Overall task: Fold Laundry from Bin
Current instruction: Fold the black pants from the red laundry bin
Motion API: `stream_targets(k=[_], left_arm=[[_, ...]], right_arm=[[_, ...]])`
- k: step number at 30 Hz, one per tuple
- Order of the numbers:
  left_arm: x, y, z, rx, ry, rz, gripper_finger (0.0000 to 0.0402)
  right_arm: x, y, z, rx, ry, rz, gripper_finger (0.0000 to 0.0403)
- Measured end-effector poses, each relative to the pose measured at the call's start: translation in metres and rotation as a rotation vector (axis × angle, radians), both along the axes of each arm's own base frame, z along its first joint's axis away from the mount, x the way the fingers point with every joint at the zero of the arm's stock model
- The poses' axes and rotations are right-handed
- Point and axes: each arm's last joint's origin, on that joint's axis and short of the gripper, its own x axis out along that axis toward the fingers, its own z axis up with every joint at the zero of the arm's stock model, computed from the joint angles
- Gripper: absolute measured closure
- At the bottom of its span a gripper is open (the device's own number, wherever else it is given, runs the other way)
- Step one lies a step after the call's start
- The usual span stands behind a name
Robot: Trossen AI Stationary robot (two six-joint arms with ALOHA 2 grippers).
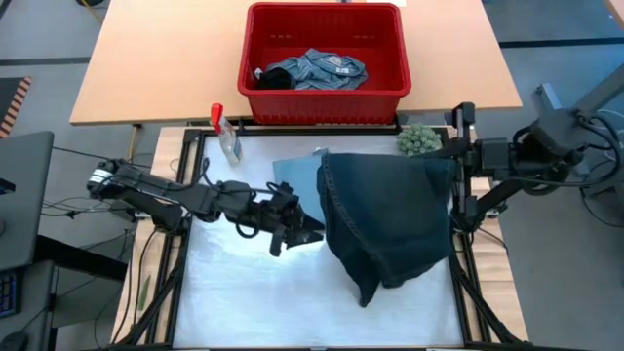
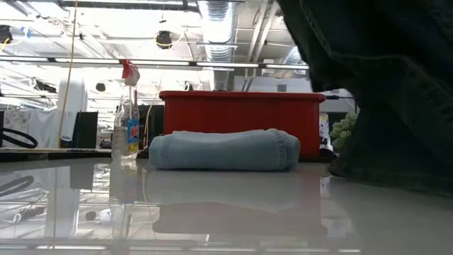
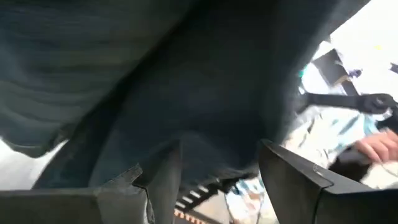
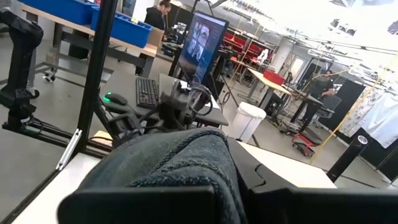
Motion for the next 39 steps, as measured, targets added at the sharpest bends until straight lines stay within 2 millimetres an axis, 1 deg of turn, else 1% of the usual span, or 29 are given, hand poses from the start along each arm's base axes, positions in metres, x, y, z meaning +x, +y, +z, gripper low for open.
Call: stream_targets(k=[2, 5, 7, 13, 17, 21, 24, 27, 33, 37, 39], left_arm=[[0.002, 0.000, -0.003, -0.020, -0.018, 0.017, 0.0203], [0.000, 0.000, 0.004, -0.025, -0.148, -0.004, 0.0203], [-0.001, 0.000, 0.009, -0.013, -0.196, -0.015, 0.0203], [-0.001, 0.001, 0.009, 0.002, -0.201, -0.006, 0.0203], [-0.002, -0.001, 0.012, 0.026, -0.249, -0.033, 0.0203], [-0.002, 0.003, 0.015, 0.009, -0.280, 0.044, 0.0203], [-0.002, 0.005, 0.017, -0.012, -0.292, 0.106, 0.0203], [-0.002, 0.009, 0.016, -0.027, -0.281, 0.167, 0.0203], [-0.003, 0.013, 0.029, -0.016, -0.358, 0.183, 0.0203], [-0.004, 0.012, 0.039, -0.001, -0.392, 0.166, 0.0203], [-0.004, 0.012, 0.040, 0.007, -0.396, 0.169, 0.0203]], right_arm=[[0.000, 0.000, 0.000, 0.000, 0.000, 0.000, 0.0375], [0.000, 0.000, 0.000, 0.001, 0.000, 0.000, 0.0375], [0.000, 0.000, 0.000, 0.002, 0.000, 0.000, 0.0375], [0.000, 0.000, 0.000, 0.002, 0.001, -0.003, 0.0375], [0.002, 0.001, 0.000, 0.001, 0.003, -0.002, 0.0375], [0.006, 0.002, -0.001, -0.002, 0.005, -0.021, 0.0375], [0.012, 0.004, -0.002, -0.005, 0.007, -0.068, 0.0375], [0.023, 0.004, -0.004, -0.009, 0.013, -0.127, 0.0375], [0.048, 0.002, -0.013, 0.000, 0.061, -0.286, 0.0375], [0.059, 0.001, -0.016, 0.006, 0.070, -0.312, 0.0375], [0.060, 0.000, -0.017, 0.009, 0.076, -0.320, 0.0375]])
